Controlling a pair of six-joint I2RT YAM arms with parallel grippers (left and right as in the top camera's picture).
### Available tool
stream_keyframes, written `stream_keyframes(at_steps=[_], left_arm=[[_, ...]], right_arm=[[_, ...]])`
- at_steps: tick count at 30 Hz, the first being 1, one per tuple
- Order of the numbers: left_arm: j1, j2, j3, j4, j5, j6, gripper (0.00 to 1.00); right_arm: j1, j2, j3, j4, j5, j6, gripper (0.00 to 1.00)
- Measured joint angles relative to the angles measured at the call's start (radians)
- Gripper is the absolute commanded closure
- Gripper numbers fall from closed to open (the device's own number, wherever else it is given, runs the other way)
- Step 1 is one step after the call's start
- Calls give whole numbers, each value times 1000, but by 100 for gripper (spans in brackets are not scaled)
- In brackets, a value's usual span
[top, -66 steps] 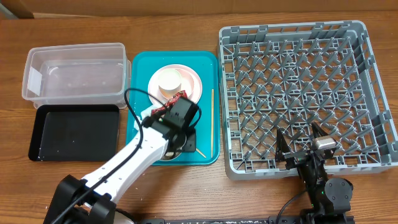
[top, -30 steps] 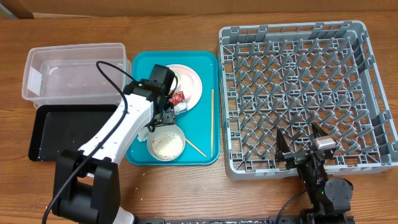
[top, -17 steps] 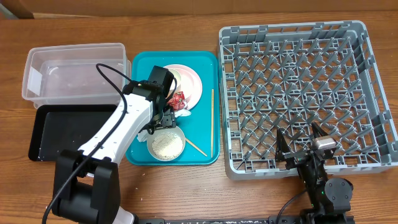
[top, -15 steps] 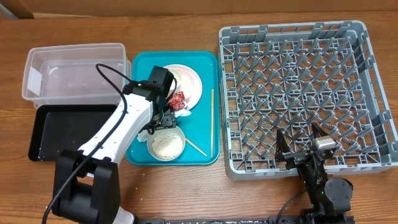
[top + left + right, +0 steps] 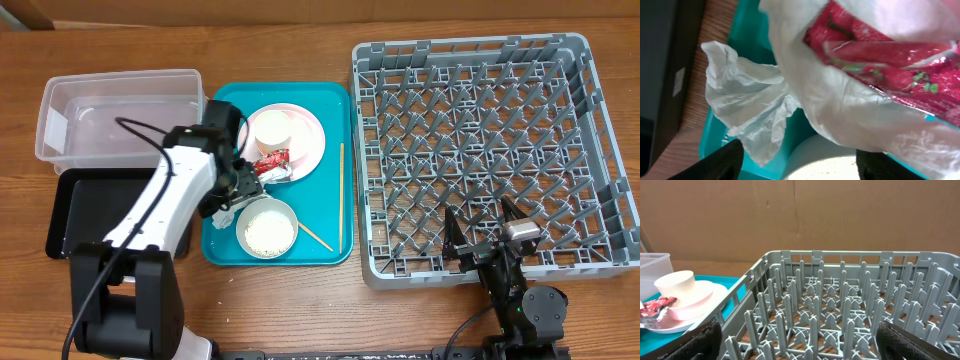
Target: Sort waste into correct bins and load items into the dishwasher
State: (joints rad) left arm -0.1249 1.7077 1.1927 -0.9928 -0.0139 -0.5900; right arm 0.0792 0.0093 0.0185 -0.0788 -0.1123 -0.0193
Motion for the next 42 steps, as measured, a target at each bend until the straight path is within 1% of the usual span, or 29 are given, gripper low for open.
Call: stream_keyframes(at_steps=[3,8,14,19,20,21,22,23,34,40,42], left_arm=[[37,0,0,-7,42,-6,25],[56,0,0,-40,90,-7,26],[82,0,-1,-51,101,-7,25],[135,0,-1,-50,101,-7,21],[144,0,-1,-50,101,-7,20],[153,0,-1,-50,101,-7,10],[159,0,-1,-48,101,-7,2],[165,0,-1,-46,105,-10,0],[171,0,-5,3,124,-11,0],[159,0,-76,114,130,-21,0],[149,0,-114,142,132,-34,2]], right_arm=[[0,0,0,0,0,0,0],[0,0,0,0,0,0,0],[0,0,0,0,0,0,0],[0,0,0,0,0,0,0],[0,0,0,0,0,0,0],[0,0,0,0,0,0,0],[0,0,0,0,0,0,0],[0,0,0,0,0,0,0],[0,0,0,0,0,0,0],[0,0,0,0,0,0,0],[0,0,0,0,0,0,0]])
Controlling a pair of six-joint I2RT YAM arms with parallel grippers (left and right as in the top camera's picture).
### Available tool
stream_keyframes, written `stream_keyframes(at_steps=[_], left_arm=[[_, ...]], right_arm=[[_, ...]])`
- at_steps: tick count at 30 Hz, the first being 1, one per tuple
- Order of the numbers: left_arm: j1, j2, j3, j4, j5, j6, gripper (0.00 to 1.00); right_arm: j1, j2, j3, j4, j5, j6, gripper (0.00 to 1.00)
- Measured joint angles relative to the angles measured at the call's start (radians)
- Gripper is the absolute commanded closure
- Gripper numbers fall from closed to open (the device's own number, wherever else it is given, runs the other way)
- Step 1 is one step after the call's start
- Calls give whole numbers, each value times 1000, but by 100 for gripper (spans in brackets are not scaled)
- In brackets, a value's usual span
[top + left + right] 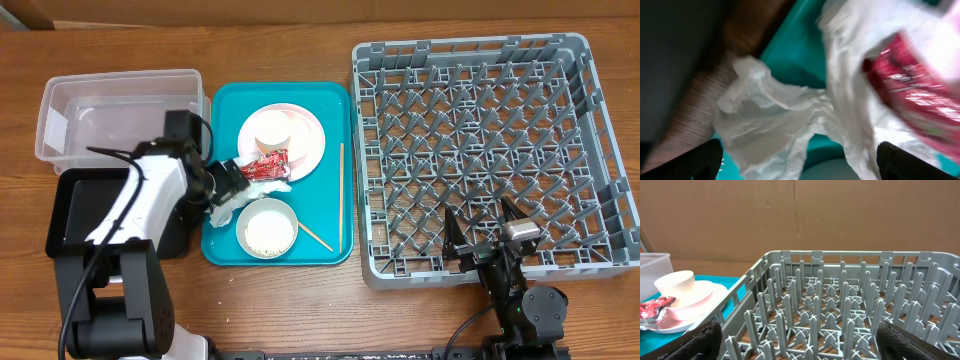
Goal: Sort waste into correct bins and load items into the dishwasher
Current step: 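Grasp the white tissue with the left gripper and lift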
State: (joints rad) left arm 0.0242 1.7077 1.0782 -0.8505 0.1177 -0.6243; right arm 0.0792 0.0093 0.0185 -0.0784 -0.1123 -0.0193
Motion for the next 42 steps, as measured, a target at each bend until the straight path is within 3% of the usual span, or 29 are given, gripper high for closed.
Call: stream_keyframes(at_steps=[28,30,37,42], left_arm=[[-51,0,-137,180,-2,-32,36],[-51,0,-138,183,-2,-32,43],[-51,0,-142,193,0,-27,96],[-51,0,-142,172,2,-1,96]], right_arm=[[0,0,0,0,0,1,0],[0,0,0,0,0,0,0],[0,0,0,0,0,0,0],[0,0,0,0,0,0,0]])
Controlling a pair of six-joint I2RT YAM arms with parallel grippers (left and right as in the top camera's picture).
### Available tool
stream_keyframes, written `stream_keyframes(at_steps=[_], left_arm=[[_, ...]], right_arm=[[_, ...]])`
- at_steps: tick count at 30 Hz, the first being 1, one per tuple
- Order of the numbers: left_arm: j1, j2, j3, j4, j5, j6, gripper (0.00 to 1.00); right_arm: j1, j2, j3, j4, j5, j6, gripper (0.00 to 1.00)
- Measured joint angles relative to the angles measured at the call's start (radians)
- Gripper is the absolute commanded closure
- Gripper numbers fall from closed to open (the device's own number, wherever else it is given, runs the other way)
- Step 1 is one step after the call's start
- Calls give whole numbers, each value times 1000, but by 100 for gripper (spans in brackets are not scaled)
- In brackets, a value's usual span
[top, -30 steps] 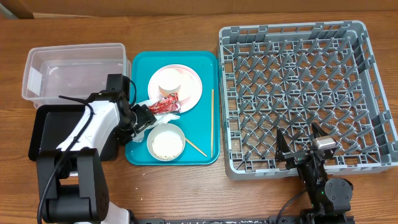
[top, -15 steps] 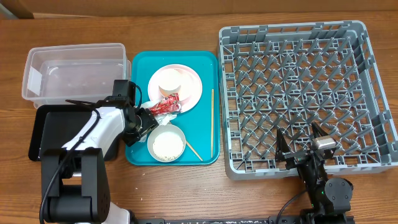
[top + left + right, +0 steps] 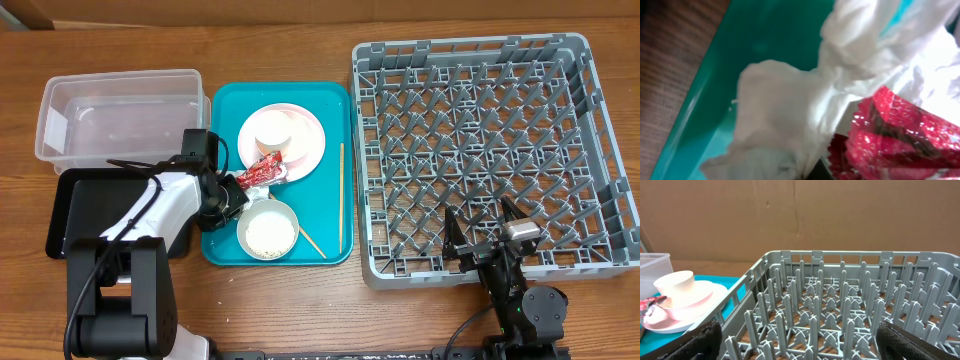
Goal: Sort waste into correct bins and load items into the dishwasher
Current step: 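Grasp the white tissue with the left gripper and lift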
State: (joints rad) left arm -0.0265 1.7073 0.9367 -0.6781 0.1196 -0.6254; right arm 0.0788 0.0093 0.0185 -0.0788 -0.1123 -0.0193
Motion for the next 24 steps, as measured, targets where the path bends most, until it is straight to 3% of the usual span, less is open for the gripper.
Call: stream_keyframes(at_steps=[24], left_arm=[[0,-76,348,-588,0,148,96]], right_arm=[[0,0,0,0,0,0,0]])
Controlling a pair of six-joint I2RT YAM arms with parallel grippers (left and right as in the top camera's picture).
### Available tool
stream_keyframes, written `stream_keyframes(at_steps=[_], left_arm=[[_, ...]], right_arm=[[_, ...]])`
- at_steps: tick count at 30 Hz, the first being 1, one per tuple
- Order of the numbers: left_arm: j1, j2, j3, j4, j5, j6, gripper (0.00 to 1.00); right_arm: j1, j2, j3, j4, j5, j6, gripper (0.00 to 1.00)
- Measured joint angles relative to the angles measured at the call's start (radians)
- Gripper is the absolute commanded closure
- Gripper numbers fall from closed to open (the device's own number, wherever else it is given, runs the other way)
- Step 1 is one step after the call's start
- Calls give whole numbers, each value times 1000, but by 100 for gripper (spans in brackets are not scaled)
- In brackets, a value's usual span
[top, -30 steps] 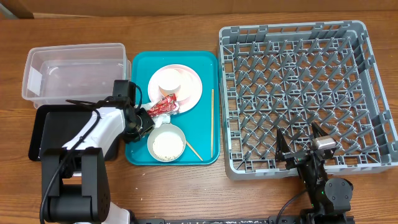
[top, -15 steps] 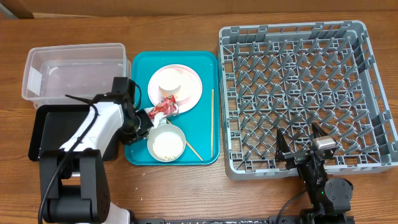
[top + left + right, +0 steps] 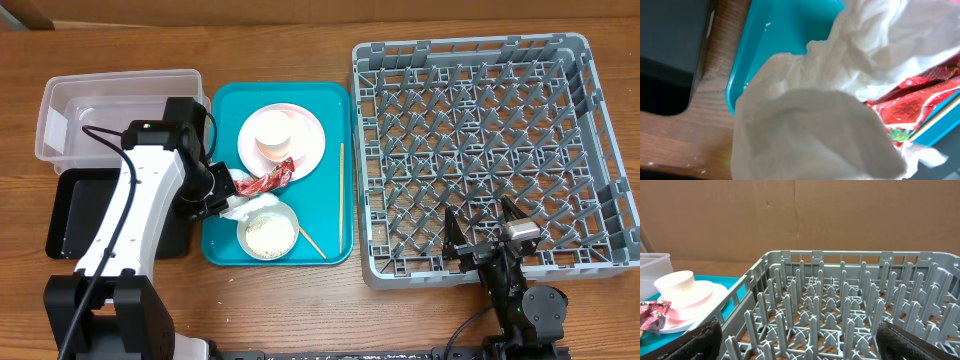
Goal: Sort waste into correct bins and load items into the dishwasher
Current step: 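Grasp the white tissue with the left gripper and lift, then carry the tissue left and release it into the clear bin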
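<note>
My left gripper point(image 3: 220, 194) hangs over the left side of the teal tray point(image 3: 225, 100), shut on a crumpled white napkin point(image 3: 238, 206). That napkin point(image 3: 815, 125) fills the left wrist view and hides the fingers. A red wrapper point(image 3: 268, 180) hangs with it; the wrapper point(image 3: 920, 97) shows at the right of the left wrist view. On the tray are a white bowl point(image 3: 267, 232), a pink plate point(image 3: 305, 145) bearing a cup point(image 3: 273, 130), and two chopsticks point(image 3: 341, 190). My right gripper point(image 3: 485, 232) rests open at the grey dish rack's point(image 3: 490, 60) near edge.
A clear plastic bin point(image 3: 120, 115) stands left of the tray and a black bin point(image 3: 80, 215) lies in front of it. In the right wrist view the rack's pegs point(image 3: 840, 305) fill the space between the open fingers point(image 3: 707, 337).
The left wrist has moved up and back from the tray floor. The napkin and red wrapper now hang from it, and the wrapper has shifted right, toward the plate's near edge. The right arm is unchanged.
The left gripper first stood open over the napkin and wrapper beside the plate. It then sat further left with its fingers wide around the napkin. Then it was pressed close into the napkin, and now it holds the napkin raised over the tray.
</note>
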State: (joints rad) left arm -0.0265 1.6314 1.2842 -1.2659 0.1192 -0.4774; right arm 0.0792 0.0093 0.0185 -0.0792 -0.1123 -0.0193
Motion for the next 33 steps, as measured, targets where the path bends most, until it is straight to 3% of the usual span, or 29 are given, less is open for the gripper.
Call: stream_keyframes(at_steps=[11,20,26,33], left_arm=[[10,0,148,-100,-11,18,96],[60,0,228,-138,-119,37,96],[135,0,231,-76,-154,36,96],[250,0,233,121,-162,35,96]], right_arm=[[0,0,0,0,0,0,0],[0,0,0,0,0,0,0],[0,0,0,0,0,0,0],[0,0,0,0,0,0,0]])
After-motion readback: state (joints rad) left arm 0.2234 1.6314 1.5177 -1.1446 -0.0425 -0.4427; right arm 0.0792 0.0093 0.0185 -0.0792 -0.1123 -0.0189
